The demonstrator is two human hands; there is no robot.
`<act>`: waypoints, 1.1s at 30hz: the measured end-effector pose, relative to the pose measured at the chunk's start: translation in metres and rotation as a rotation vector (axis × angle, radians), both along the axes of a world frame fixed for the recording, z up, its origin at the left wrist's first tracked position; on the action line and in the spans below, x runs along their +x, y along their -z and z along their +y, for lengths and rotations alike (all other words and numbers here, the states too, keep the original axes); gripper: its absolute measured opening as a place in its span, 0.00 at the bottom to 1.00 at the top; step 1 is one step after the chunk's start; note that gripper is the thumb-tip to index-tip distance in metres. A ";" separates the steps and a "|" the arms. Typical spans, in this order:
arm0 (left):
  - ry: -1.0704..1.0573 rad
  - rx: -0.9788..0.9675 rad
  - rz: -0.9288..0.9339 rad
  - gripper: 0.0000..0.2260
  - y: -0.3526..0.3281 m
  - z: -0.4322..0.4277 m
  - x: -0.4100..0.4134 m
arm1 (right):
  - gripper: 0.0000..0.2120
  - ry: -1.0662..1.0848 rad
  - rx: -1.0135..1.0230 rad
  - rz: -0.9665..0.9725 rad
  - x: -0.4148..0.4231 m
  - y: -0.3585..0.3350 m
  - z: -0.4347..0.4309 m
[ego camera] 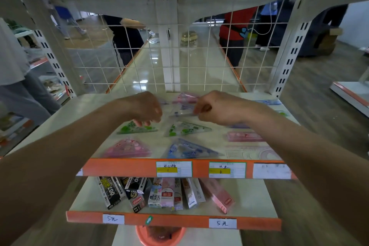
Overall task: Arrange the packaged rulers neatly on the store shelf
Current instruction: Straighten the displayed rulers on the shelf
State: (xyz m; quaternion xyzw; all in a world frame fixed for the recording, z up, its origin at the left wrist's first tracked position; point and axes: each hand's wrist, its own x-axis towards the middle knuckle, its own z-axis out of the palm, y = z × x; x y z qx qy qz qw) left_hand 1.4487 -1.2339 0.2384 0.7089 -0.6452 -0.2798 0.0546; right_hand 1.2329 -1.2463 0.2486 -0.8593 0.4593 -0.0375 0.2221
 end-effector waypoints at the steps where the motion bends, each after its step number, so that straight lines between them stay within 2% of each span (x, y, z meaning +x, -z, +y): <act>1: -0.013 0.003 -0.003 0.06 0.001 -0.001 0.004 | 0.11 -0.034 -0.004 0.010 0.006 0.002 -0.002; 10: -0.148 0.122 -0.042 0.10 0.007 0.017 0.066 | 0.11 -0.190 0.079 0.053 0.068 0.034 -0.005; 16: -0.058 0.244 -0.103 0.16 0.019 0.025 0.095 | 0.16 -0.215 0.142 0.072 0.117 0.043 0.017; 20: 0.057 0.239 -0.141 0.22 0.028 0.033 0.098 | 0.19 -0.139 0.076 0.208 0.151 0.049 0.030; 22: 0.110 0.193 -0.148 0.18 0.035 0.035 0.096 | 0.14 -0.135 0.062 0.241 0.162 0.050 0.033; 24: 0.145 0.148 -0.136 0.13 0.039 0.035 0.096 | 0.16 -0.113 0.072 0.280 0.167 0.049 0.033; 27: 0.161 0.148 -0.112 0.14 0.038 0.036 0.095 | 0.19 -0.065 0.157 0.285 0.169 0.044 0.032; 31: 0.184 0.135 -0.101 0.11 0.041 0.041 0.096 | 0.13 -0.007 0.231 0.236 0.166 0.046 0.035; 33: 0.202 0.108 -0.099 0.11 0.043 0.042 0.095 | 0.13 0.029 0.222 0.186 0.163 0.048 0.039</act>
